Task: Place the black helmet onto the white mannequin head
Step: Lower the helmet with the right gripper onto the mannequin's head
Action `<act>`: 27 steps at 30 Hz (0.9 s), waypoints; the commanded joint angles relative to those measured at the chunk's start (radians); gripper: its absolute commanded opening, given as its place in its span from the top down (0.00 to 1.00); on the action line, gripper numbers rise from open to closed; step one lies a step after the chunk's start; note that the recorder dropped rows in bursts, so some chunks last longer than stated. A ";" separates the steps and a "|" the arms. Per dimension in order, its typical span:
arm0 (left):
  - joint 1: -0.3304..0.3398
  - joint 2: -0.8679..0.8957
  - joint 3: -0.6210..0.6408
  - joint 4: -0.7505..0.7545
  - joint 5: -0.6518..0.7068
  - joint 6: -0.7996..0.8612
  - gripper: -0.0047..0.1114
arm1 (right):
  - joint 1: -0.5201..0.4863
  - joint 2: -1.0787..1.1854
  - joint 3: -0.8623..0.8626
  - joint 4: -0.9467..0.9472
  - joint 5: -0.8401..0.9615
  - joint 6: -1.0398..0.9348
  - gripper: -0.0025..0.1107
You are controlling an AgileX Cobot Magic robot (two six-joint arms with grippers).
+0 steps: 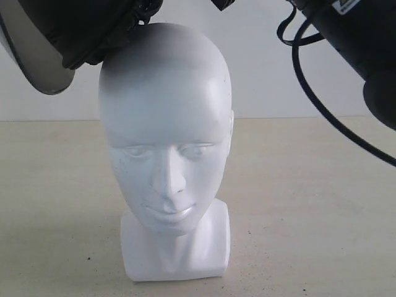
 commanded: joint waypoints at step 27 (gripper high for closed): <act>0.001 -0.004 0.000 0.003 0.000 0.002 0.92 | -0.001 -0.062 0.130 0.053 -0.067 -0.104 0.98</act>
